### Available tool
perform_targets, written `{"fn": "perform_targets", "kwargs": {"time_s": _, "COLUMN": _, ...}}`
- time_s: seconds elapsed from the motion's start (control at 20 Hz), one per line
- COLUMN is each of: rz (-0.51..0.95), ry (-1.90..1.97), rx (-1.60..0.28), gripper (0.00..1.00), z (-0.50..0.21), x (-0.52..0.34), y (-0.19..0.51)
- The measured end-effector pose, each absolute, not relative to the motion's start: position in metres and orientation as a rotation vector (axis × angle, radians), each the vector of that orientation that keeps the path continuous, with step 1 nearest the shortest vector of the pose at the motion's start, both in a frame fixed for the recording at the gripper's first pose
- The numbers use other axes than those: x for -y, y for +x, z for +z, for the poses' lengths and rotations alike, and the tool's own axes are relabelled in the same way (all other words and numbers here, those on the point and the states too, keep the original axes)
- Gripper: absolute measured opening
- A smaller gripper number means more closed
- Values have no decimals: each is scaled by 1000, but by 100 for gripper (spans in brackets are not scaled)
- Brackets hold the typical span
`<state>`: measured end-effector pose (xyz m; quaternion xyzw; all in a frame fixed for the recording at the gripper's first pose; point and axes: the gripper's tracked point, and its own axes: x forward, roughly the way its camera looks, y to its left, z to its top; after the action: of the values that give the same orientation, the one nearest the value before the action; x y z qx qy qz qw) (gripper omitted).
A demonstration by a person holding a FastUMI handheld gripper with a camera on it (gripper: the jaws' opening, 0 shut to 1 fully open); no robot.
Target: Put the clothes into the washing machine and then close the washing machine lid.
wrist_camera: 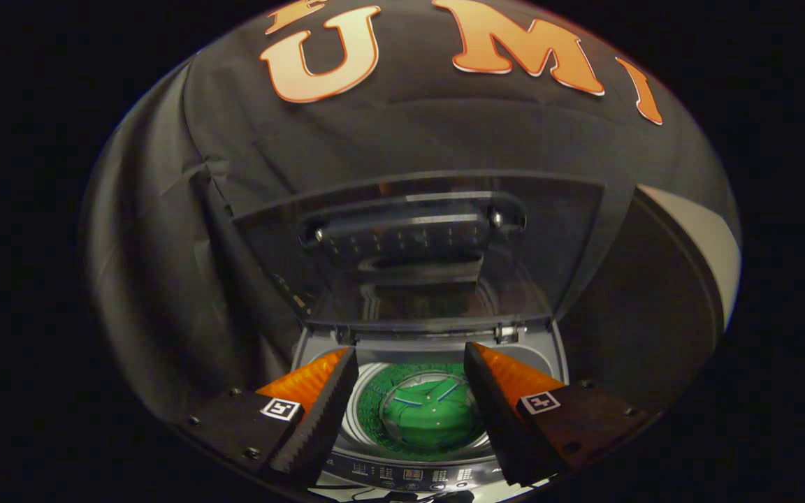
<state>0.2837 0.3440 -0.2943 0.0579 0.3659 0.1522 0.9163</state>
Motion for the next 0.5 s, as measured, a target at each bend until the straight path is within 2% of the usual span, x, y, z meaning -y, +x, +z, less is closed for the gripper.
{"fn": "perform_targets", "kwargs": {"time_s": 0.5, "rz": 318, "ry": 101, "rx": -582, "gripper": 98, "z": -206, "x": -347, "y": 342}}
